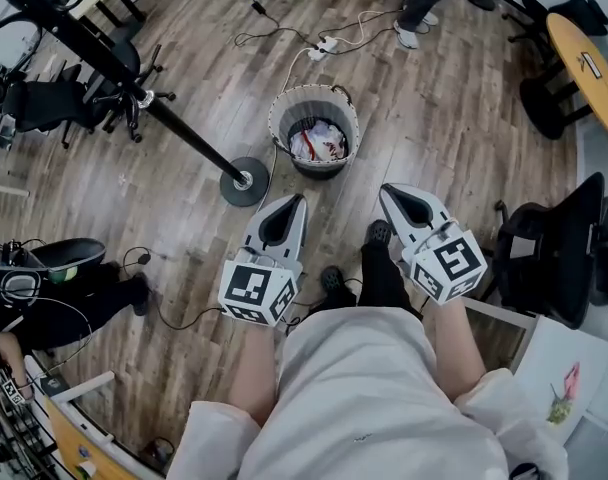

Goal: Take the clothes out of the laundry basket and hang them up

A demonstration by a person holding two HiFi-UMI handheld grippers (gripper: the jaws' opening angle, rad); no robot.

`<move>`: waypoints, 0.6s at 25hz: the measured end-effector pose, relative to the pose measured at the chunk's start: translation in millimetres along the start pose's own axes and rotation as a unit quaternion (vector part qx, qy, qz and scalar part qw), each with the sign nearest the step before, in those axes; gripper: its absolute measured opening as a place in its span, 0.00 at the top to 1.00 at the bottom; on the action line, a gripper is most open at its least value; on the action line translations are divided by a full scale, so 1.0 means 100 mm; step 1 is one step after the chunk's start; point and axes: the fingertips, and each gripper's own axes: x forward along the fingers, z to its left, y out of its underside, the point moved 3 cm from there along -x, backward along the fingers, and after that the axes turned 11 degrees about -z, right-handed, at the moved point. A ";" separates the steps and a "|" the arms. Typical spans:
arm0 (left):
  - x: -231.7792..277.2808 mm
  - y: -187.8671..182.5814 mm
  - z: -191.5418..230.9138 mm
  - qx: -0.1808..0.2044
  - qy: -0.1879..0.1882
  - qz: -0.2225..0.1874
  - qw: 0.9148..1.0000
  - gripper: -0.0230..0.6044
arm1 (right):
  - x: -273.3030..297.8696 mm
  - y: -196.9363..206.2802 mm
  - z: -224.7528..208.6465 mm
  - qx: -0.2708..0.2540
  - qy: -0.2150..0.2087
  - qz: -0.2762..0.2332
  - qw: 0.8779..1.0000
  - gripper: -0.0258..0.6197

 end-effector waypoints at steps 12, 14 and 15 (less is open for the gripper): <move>0.22 0.12 0.18 -0.006 -0.013 0.019 1.000 0.93 | 0.29 0.09 -0.19 0.002 -0.013 0.016 1.000 0.93; 0.28 0.14 0.24 -0.005 -0.017 0.021 1.000 0.93 | 0.37 0.09 -0.25 0.002 -0.016 0.018 1.000 0.92; 0.32 0.14 0.27 -0.006 -0.019 0.021 1.000 0.92 | 0.41 0.10 -0.29 0.003 -0.017 0.020 1.000 0.91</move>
